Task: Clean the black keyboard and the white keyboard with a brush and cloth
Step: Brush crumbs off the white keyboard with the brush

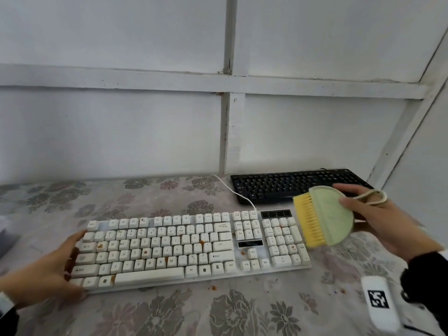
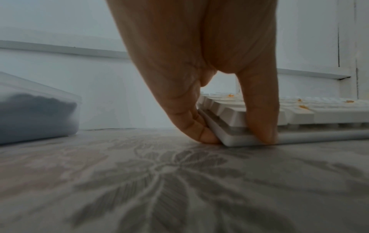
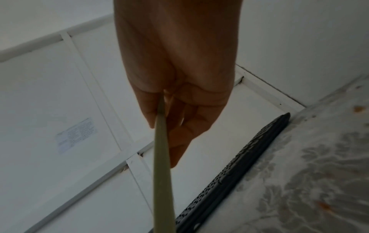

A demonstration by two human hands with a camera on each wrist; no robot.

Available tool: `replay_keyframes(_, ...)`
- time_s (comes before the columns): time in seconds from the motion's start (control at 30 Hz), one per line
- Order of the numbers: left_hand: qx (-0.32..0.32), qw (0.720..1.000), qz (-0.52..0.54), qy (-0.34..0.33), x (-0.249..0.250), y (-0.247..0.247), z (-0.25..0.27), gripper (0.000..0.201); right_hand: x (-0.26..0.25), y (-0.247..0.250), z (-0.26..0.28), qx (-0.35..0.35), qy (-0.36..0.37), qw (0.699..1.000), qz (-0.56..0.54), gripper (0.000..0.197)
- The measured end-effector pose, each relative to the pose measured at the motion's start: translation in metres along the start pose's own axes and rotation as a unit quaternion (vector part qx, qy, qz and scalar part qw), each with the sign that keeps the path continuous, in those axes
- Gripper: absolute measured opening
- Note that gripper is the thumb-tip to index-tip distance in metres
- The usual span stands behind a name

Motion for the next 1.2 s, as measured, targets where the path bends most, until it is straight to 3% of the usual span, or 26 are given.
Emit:
replay_keyframes(0.1, 0.006, 1.000, 0.004, 0.005, -0.003, -0.002, -0.001, 0.138, -0.003, -0.012, -0.008, -0.010, 0.004, 1.000, 0.001, 0.092)
replay_keyframes(0.2, 0.015, 1.000, 0.024, 0.011, -0.008, -0.002, -0.005, 0.128, -0.002, -0.016, -0.003, -0.007, -0.002, 1.000, 0.006, 0.089)
replay_keyframes(0.27, 0.016, 0.999, 0.019, 0.019, -0.014, 0.001, -0.006, 0.131, 0.003, -0.016, 0.003, -0.012, -0.015, 1.000, 0.021, 0.066)
replay_keyframes(0.33, 0.016, 1.000, -0.006, 0.015, -0.008, -0.003, -0.002, 0.132, 0.007, -0.015, 0.010, -0.023, -0.034, 0.998, 0.038, 0.027)
replay_keyframes(0.37, 0.012, 0.999, -0.037, 0.005, -0.004, -0.005, -0.001, 0.133, 0.010, -0.013, 0.014, -0.026, -0.036, 0.997, 0.055, 0.023)
replay_keyframes(0.43, 0.003, 0.996, -0.087, -0.001, -0.002, -0.005, 0.001, 0.123, 0.014, -0.009, 0.021, -0.031, -0.044, 0.994, 0.091, 0.026)
replay_keyframes(0.53, -0.006, 0.997, -0.073, 0.016, -0.006, -0.002, 0.000, 0.114, 0.009, -0.002, 0.026, -0.038, -0.053, 0.993, 0.101, 0.025)
replay_keyframes(0.73, -0.006, 1.000, -0.004, -0.003, -0.012, 0.003, -0.006, 0.144, -0.002, 0.000, 0.005, 0.027, -0.020, 0.998, 0.058, 0.028)
replay_keyframes(0.93, 0.016, 0.999, -0.024, -0.023, -0.018, 0.003, -0.006, 0.139, 0.001, -0.014, -0.003, 0.007, -0.027, 0.998, 0.052, 0.028)
replay_keyframes(1.2, -0.014, 0.997, -0.059, -0.052, -0.031, 0.009, -0.015, 0.140, 0.012, -0.001, 0.029, -0.033, -0.067, 0.991, 0.109, 0.023)
Point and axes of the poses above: each hand's wrist, its own z-axis away from the middle knuckle, its own y-axis out of the back of the hand, x = y × z, the point moved 2 cm from there along -z, towards the middle knuckle, and after that the axes turned 12 degrees about x, right-handed, at the moved point
